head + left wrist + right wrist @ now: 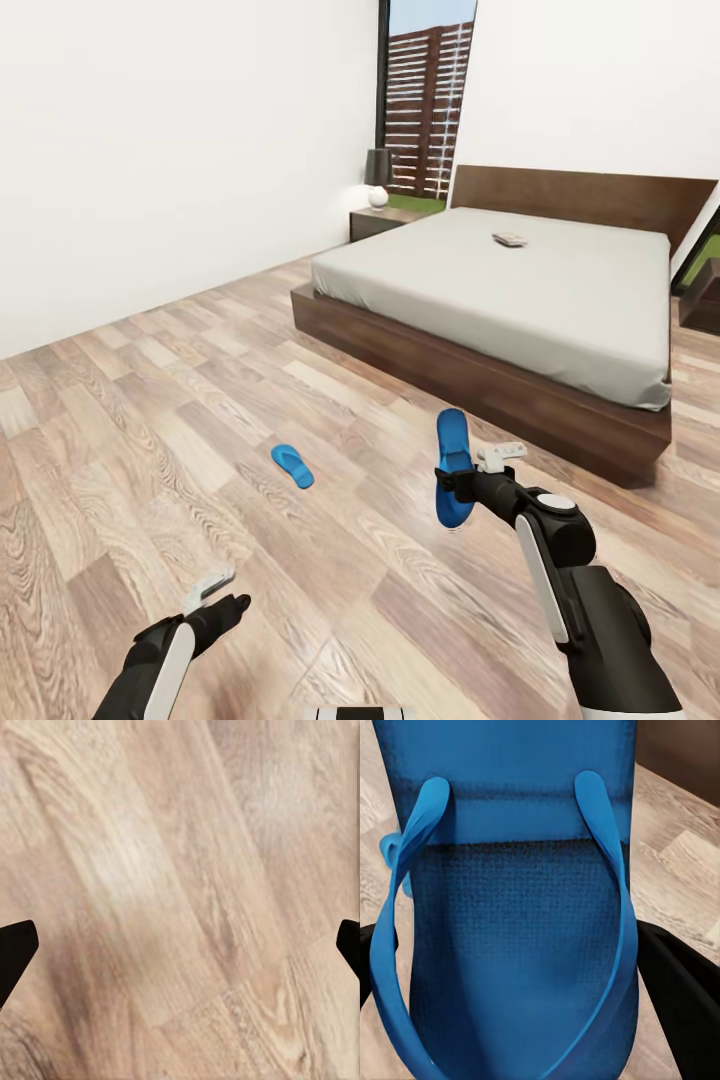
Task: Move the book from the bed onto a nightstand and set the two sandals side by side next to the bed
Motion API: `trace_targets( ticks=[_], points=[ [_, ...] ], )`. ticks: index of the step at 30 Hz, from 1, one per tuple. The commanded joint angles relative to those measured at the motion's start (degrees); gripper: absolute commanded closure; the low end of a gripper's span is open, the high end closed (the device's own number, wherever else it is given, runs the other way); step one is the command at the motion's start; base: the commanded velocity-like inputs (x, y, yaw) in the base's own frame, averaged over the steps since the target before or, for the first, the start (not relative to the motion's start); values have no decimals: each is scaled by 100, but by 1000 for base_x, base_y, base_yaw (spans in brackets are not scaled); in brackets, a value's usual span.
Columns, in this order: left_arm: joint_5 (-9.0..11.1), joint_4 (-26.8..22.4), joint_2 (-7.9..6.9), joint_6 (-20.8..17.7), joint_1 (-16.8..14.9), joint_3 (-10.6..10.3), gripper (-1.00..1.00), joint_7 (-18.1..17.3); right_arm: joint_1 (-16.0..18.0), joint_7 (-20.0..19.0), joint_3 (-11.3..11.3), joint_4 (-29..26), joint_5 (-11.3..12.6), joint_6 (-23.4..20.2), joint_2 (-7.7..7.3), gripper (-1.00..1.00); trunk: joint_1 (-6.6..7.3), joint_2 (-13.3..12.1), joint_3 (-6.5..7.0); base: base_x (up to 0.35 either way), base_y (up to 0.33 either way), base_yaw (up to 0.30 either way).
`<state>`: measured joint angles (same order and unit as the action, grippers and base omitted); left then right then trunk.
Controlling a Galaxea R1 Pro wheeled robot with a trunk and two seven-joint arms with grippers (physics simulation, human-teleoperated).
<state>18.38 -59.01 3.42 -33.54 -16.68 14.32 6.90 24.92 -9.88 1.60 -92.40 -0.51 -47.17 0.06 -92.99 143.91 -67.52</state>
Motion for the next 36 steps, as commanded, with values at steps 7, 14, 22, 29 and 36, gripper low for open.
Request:
trace_targets(
  ticks=[7, 14, 22, 29, 36],
  points=[
    [66, 21, 1, -30, -2, 13, -100, 39, 4, -14, 0, -6, -2, -29, 3, 100, -2, 2, -5, 323, 111, -139],
    [68, 35, 1, -34, -2, 15, -100, 33, 3, -14, 0, -6, -2, -34, 3, 100, -2, 2, -5, 296, 197, -256],
    [69, 36, 1, -38, -2, 15, -100, 31, 4, -14, -1, -6, -2, -29, 3, 100, -2, 2, -5, 274, 212, -264],
    [61, 38, 1, -39, -2, 10, -100, -77, 4, -14, 1, -6, -2, -29, 0, 100, -2, 2, -5, 291, 161, -231],
    [60, 38, 1, -39, -2, 10, -100, -92, 4, -14, -2, -6, -2, -29, -6, 100, -2, 2, -5, 312, 142, -26]
  ],
)
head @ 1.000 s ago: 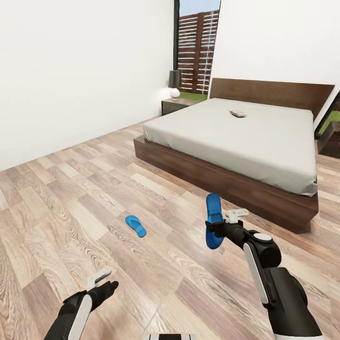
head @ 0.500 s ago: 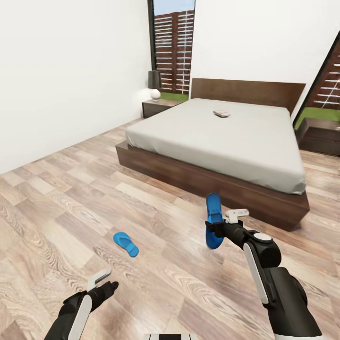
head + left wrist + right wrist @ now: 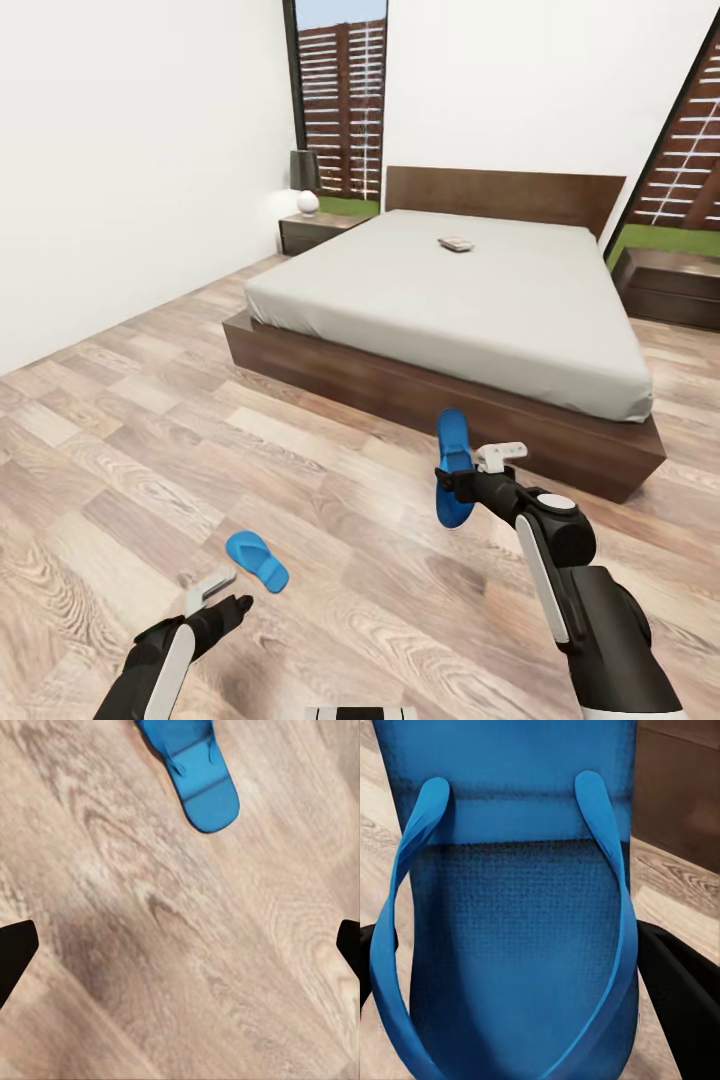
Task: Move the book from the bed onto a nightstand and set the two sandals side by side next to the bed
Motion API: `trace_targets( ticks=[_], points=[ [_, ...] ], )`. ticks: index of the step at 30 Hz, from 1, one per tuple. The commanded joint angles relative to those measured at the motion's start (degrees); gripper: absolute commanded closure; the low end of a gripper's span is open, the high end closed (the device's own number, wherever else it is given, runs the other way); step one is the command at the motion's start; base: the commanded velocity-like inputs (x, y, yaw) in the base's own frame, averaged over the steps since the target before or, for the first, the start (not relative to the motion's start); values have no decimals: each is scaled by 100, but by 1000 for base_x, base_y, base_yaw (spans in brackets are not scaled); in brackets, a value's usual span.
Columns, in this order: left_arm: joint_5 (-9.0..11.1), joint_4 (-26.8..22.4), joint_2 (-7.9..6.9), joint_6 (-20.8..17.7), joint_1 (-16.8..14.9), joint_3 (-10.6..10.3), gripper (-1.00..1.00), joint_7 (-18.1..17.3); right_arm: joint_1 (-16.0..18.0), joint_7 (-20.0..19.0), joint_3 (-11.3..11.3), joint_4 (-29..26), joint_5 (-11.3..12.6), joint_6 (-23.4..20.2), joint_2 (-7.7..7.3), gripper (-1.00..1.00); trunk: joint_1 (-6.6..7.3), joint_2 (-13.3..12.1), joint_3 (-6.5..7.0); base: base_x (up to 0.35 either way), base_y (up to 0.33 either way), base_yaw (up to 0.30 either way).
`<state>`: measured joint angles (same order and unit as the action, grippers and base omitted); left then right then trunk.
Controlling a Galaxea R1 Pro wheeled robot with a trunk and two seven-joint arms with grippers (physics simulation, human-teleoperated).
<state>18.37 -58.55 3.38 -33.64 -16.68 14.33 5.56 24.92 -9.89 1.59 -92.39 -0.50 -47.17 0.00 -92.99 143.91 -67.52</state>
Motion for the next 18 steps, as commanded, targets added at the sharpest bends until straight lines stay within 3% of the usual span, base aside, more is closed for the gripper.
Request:
trace_targets(
  ticks=[1, 7, 18],
  points=[
    [62, -8, 4, -28, -2, 8, -100, 42, 4, -13, -1, -7, -3, -29, 0, 100, -2, 2, -5, 313, 111, -3],
    [63, 10, 4, -28, -2, 10, -100, 42, 3, -13, -1, -7, -3, -29, 6, 100, -2, 2, -5, 300, 167, -85],
    [67, 27, 9, -28, -2, 8, -100, 34, 4, -13, -1, -7, -3, -35, 9, 100, -2, 2, -1, 291, 192, -242]
  ],
)
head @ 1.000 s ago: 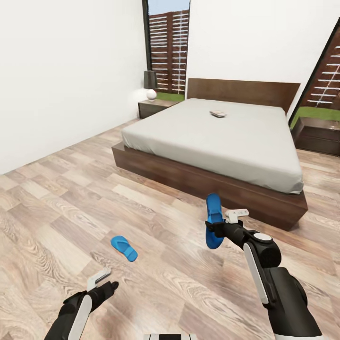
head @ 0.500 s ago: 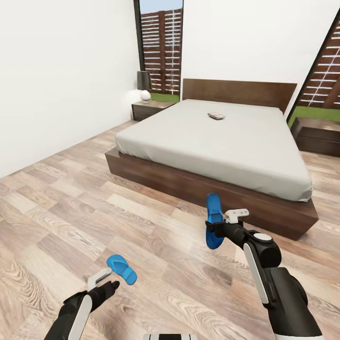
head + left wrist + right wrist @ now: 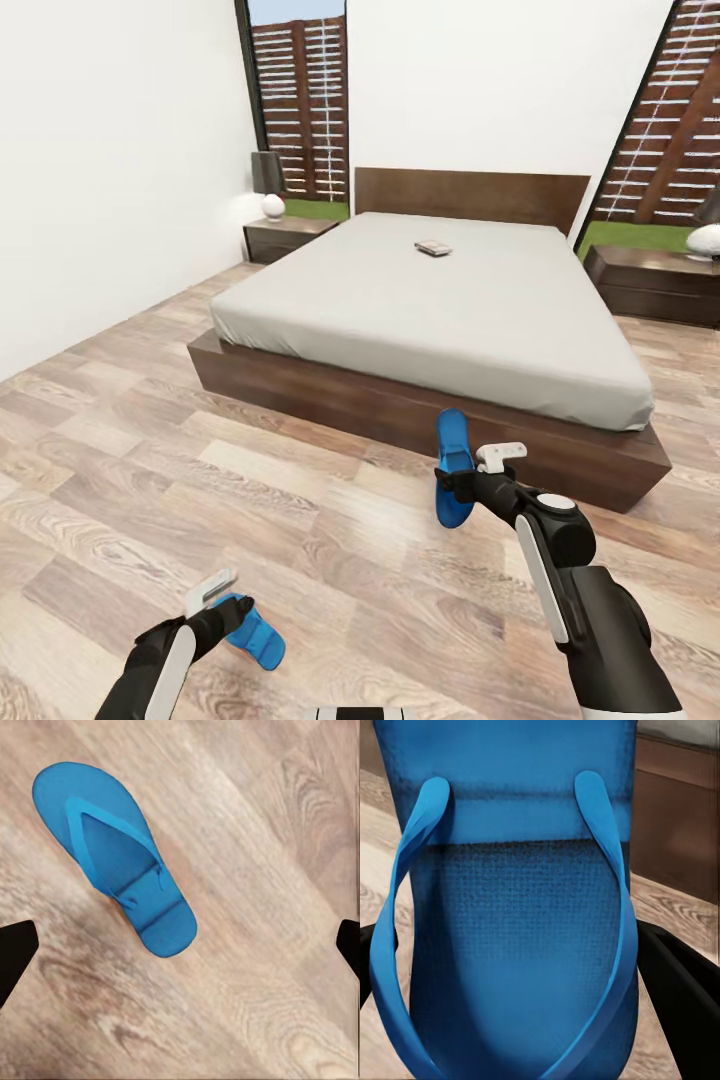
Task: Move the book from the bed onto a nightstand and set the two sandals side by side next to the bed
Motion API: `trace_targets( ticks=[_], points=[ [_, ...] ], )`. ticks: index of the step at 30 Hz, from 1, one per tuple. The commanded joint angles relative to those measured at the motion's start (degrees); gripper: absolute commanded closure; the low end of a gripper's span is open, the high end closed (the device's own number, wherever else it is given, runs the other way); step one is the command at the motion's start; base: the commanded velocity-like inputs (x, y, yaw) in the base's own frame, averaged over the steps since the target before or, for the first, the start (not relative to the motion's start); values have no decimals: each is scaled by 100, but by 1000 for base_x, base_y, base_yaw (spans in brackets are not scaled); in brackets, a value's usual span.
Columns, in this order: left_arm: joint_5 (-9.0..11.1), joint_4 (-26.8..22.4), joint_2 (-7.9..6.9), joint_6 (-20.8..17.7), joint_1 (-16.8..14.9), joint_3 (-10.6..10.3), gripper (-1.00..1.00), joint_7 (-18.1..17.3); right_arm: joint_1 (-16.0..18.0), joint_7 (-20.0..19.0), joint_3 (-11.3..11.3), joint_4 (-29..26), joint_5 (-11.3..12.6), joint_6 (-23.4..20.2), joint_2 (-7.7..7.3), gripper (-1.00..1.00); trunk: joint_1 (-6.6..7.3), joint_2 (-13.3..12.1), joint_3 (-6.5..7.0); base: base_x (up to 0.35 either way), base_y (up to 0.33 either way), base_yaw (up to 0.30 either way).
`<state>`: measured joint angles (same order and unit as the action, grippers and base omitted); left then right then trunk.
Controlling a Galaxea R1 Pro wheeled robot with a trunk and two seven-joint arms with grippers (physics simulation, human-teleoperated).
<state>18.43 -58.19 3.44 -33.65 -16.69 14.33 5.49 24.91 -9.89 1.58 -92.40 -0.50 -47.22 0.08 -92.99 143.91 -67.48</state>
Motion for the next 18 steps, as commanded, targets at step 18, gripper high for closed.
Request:
trace_targets(
  ticks=[18],
  points=[
    [62, -8, 16, 16, -1, 15, -100, 62, 5, -13, -3, -6, -3, -50, 1, 100, -2, 2, 35, 85, 65, -261]
  ],
)
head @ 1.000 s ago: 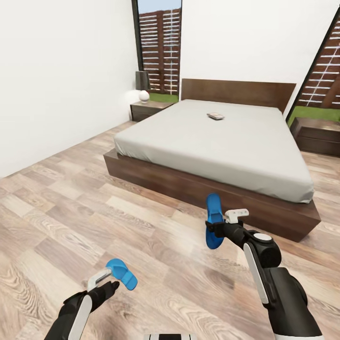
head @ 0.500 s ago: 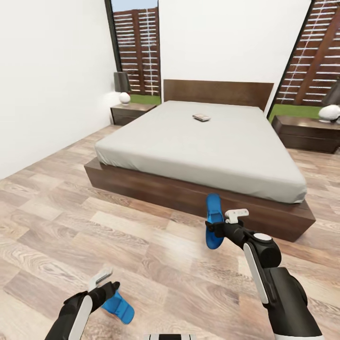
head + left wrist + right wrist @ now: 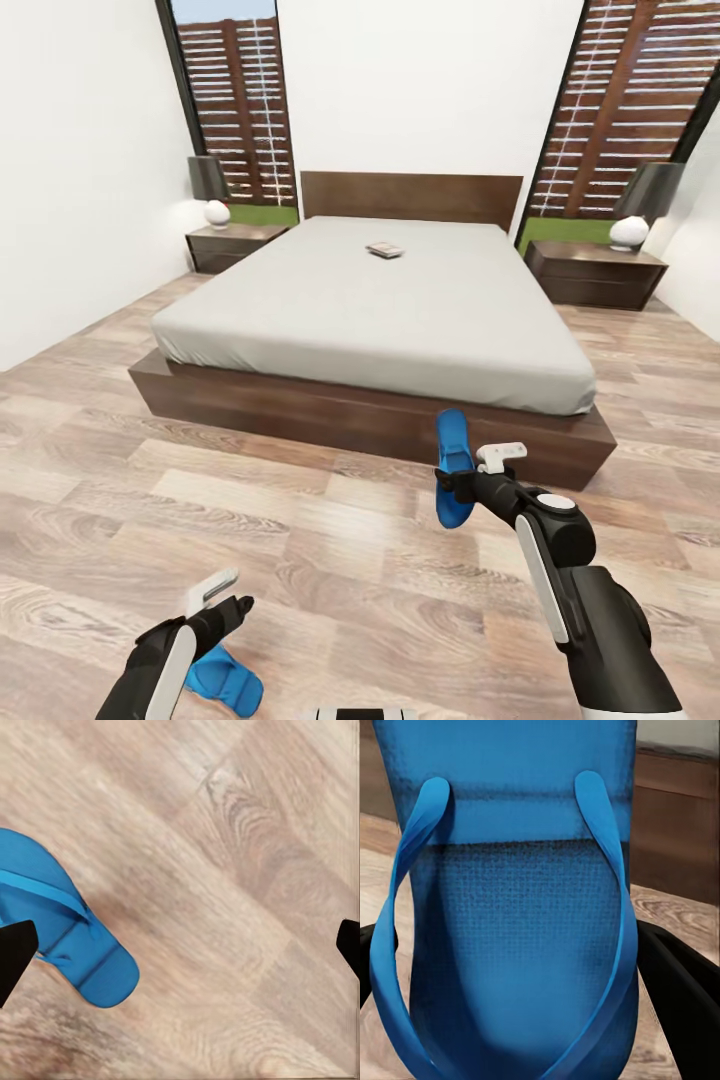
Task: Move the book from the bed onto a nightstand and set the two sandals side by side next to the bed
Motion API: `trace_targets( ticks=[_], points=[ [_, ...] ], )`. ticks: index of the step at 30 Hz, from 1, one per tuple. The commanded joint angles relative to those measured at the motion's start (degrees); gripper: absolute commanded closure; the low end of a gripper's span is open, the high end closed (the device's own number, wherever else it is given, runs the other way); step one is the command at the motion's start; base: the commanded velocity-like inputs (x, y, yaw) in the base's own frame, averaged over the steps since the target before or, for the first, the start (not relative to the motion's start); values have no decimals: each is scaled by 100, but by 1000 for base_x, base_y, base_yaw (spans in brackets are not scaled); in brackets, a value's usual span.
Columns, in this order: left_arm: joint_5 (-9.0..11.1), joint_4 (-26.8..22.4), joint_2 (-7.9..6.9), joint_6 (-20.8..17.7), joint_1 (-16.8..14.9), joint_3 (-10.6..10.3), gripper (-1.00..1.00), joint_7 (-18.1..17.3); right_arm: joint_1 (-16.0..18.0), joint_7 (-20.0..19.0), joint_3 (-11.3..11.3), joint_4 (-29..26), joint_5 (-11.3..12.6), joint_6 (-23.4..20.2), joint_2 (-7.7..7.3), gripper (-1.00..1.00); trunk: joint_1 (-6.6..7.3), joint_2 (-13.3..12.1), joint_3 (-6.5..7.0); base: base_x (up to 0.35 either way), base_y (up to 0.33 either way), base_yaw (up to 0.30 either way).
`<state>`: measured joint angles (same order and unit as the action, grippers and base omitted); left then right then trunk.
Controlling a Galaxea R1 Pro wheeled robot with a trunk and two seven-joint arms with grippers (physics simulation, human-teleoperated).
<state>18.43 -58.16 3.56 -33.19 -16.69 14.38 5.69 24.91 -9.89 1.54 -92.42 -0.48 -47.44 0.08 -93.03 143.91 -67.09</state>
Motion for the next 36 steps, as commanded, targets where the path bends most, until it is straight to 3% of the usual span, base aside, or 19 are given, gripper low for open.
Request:
trace_targets(
  ticks=[1, 25, 36],
  points=[
    [63, -11, 1, -33, -1, 11, -100, 40, 5, -13, 2, -4, -5, -31, 1, 100, 2, 2, -3, -58, 108, -261],
    [62, -11, 4, -30, -1, 13, -100, 38, 5, -13, -3, -4, -5, -61, 1, 100, 2, 2, 47, -10, 81, -261],
    [64, -11, 4, -31, -1, 10, -100, 38, 5, -13, -10, -4, -5, -70, -4, 100, 2, 2, 55, -178, 4, -172]
  ],
)
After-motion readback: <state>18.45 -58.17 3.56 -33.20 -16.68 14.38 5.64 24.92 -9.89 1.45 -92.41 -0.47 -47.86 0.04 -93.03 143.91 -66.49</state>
